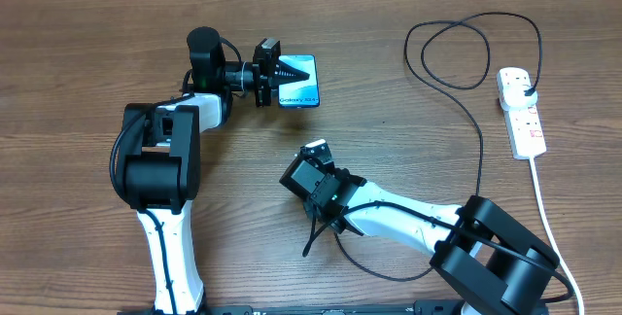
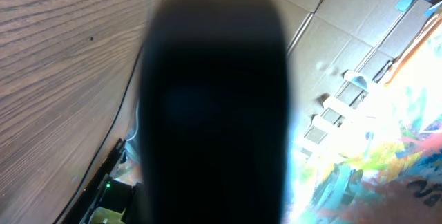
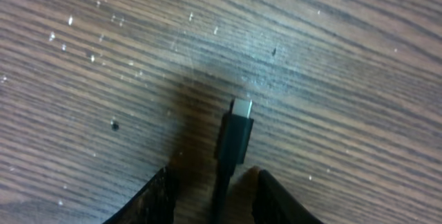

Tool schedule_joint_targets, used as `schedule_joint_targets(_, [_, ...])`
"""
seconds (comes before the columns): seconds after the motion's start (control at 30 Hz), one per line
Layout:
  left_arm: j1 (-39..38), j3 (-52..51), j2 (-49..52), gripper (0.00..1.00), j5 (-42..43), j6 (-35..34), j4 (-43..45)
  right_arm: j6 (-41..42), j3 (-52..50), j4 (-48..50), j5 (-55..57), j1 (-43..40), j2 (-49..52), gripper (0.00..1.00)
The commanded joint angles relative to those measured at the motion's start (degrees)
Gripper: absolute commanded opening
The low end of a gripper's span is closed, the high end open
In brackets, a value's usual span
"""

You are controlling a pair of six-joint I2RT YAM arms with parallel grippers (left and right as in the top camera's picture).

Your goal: Plug charger to phone and switch on socket

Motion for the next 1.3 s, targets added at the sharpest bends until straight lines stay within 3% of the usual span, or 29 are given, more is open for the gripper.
schedule_joint_targets(0.0, [0.0, 1.5, -0.3, 0.04, 1.5, -0.5, 0.6, 0.2, 1.1, 0.2, 0.7, 0.1, 2.1, 0.36])
schedule_joint_targets(0.1, [0.0, 1.5, -0.3, 0.04, 1.5, -0.5, 0.6, 0.2, 1.1, 0.2, 0.7, 0.1, 3.3, 0.36])
schedule_joint_targets(0.3, [0.0, 1.5, -0.3, 0.04, 1.9, -0.5, 0.6, 0.3, 1.1, -0.5, -1.7, -1.6, 3.4, 0.26])
schedule_joint_targets(0.6, [0.0, 1.5, -0.3, 0.04, 1.9, -0.5, 0.6, 1.1, 1.1, -3.3, -4.3, -4.7, 3.4, 0.04])
schedule_joint_targets(0.97, [0.0, 1.5, -0.3, 0.05, 1.0, 2.3, 0.6, 1.1, 2.5, -5.9, -15.4, -6.1, 1.8, 0.04])
schedule_joint_targets(1.27, [0.0, 1.5, -0.3, 0.04, -0.9, 6.4, 0.6, -3.2, 2.7, -10.9, -19.3, -12.5, -11.3, 0.04])
